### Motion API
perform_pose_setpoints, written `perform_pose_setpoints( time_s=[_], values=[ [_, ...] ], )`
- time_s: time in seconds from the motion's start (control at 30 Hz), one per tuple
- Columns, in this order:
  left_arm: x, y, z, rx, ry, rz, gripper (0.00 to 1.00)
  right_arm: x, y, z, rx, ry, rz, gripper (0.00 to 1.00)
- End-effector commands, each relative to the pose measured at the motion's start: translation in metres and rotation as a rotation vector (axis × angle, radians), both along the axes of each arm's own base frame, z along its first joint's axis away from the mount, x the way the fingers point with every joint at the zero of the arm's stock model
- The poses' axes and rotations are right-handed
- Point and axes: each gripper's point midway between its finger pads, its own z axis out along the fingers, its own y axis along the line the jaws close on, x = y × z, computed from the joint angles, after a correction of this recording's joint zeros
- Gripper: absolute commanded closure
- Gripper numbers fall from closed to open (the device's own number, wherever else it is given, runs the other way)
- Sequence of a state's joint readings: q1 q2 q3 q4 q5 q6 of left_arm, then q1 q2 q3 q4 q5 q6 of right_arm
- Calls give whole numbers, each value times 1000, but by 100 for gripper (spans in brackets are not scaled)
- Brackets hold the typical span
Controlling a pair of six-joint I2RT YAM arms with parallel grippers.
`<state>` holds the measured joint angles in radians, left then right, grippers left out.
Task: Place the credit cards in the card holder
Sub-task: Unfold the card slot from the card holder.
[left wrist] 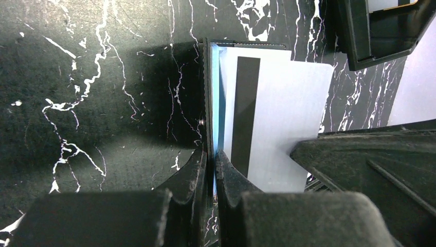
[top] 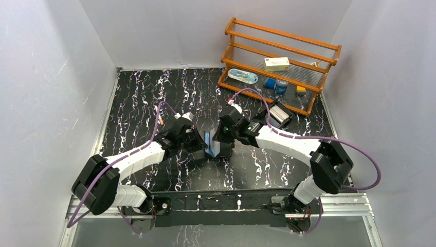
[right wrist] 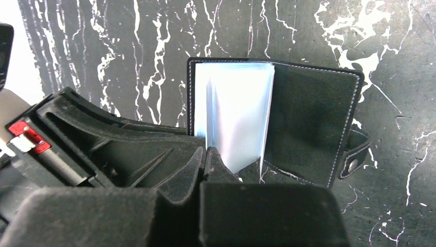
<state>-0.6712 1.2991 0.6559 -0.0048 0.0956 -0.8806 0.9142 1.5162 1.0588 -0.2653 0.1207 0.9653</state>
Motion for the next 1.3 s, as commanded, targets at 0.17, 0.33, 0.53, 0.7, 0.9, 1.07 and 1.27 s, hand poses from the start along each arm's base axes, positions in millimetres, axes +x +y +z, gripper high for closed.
perform_pose_setpoints(
  time_s=[0.17,0.33,0.53,0.7,0.9,1.07,1.27],
  values=[
    [-1,1,6,-1,-17,1,100,17,-22,-6,-193,-104,-40,100],
    [-14,9,-4,-6,7,8,95,6,-32,-22,-205,-86,-10,100],
    [-30,21,-14,-5,21,11,82,-2,-34,-35,-75,-75,55,100],
    [-38,27,-19,6,30,3,81,-9,-38,-49,-16,-27,82,100],
    [-44,30,-28,26,50,-15,90,-7,-43,-47,45,-23,76,100],
    [-47,33,-34,45,56,-26,96,-9,-52,-58,59,-3,65,100],
    [-54,47,-47,125,88,-29,80,-12,-53,-57,98,-13,81,100]
  ],
)
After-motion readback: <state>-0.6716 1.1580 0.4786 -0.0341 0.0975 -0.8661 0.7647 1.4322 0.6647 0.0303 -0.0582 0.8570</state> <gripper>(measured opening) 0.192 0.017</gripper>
